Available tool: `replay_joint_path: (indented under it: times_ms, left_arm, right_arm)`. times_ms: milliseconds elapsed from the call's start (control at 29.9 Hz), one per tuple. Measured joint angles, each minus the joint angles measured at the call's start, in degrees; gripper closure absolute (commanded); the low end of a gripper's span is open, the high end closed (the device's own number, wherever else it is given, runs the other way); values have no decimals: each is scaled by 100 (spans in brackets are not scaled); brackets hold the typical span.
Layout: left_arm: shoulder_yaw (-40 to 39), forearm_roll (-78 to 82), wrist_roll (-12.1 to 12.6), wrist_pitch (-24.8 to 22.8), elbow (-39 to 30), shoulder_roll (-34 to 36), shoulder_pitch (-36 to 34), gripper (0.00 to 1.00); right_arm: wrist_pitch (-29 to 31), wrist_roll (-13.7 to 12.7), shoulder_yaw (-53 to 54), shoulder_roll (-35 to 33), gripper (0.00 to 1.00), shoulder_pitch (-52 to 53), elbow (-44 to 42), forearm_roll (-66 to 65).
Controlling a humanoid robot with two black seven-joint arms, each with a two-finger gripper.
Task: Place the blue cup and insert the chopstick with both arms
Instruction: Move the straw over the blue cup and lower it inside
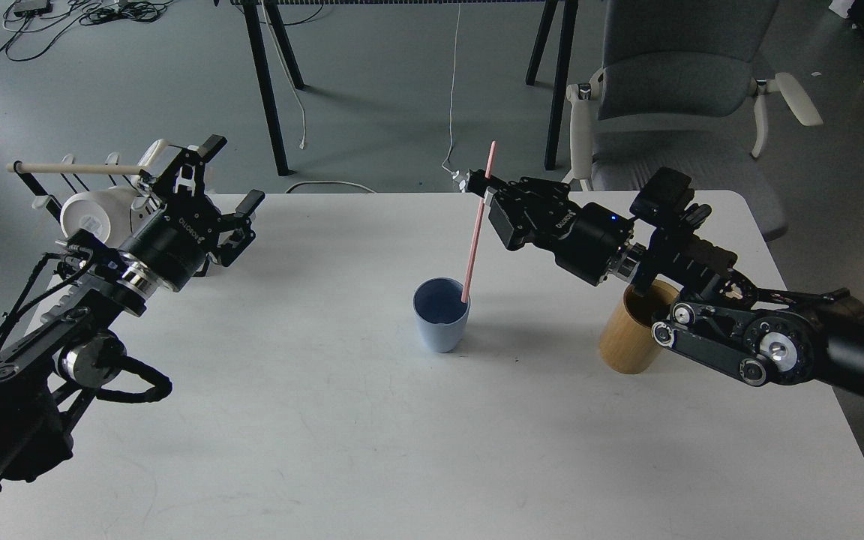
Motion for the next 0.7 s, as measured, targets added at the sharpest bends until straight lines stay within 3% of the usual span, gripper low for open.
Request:
replay_joint_path:
  times_ms: [334,468,535,568,635,702]
  left_arm:
    - [0,1,0,0,34,0,34,3]
    - [-6,0,0,0,35,-6,35,3]
    - [-13,-3,0,0,35,-6,35,3]
    - [-15,-5,0,0,35,-6,35,3]
    - [-17,-7,0,0,35,-6,34,3]
    - [-18,-8,0,0,35,-6,30,3]
  right_arm:
    - [0,0,-131,318,98,-65,-343,-1]
    - [0,0,-181,463,88,-142,-532,0]
    - [0,0,-186,521,76,-194,-610,2]
    - [0,0,-187,550,64,-216,-632,2]
    - [0,0,-187,587,28,-239,-650,3]
    - [0,0,-182,604,19,-261,-654,9]
